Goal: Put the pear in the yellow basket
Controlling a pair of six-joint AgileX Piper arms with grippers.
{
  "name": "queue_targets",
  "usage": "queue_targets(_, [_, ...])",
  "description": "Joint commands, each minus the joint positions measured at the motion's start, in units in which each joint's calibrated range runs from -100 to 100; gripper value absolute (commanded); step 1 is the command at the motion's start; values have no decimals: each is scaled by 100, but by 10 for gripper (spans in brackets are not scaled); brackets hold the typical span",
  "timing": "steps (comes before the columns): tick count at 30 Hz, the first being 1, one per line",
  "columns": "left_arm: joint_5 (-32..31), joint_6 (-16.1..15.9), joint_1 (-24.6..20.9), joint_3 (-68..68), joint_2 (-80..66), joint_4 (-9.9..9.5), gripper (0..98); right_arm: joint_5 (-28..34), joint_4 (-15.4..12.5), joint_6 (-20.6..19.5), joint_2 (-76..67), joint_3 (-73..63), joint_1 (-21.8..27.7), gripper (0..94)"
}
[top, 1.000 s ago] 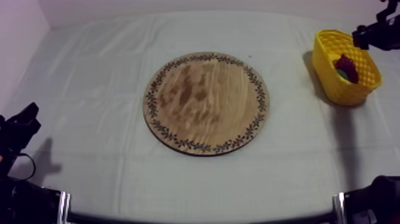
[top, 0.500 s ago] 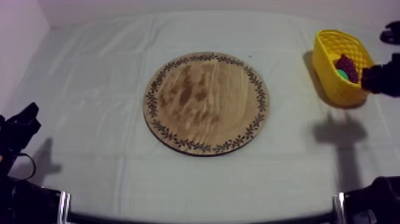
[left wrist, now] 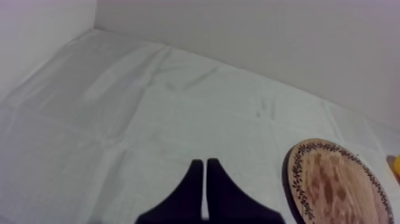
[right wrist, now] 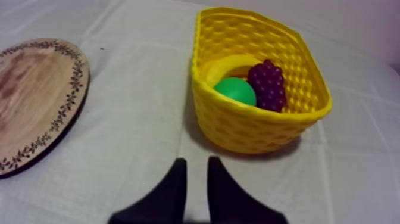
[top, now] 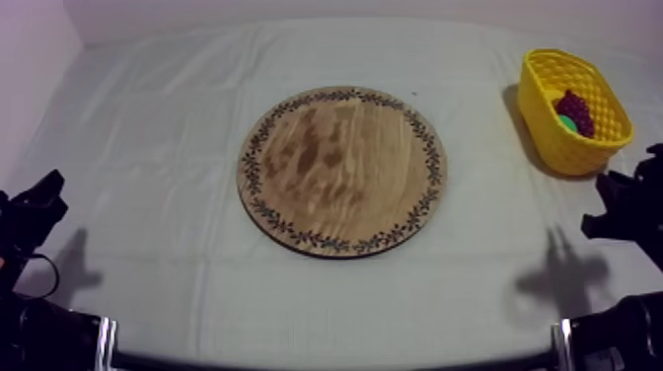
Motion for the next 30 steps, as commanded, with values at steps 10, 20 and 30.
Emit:
queue_targets(10, [-1,-1,2,0,0,-2,1,338,-128,-420,-1043,20,-115,8])
queue_targets(20, [-1,-1,2,0,0,-2,1,403,-90,128,-1085,21,-118,30])
queue_targets(30, [-1,-1,2,0,0,-2,1,405,-89,63,-1086,21,-118,5])
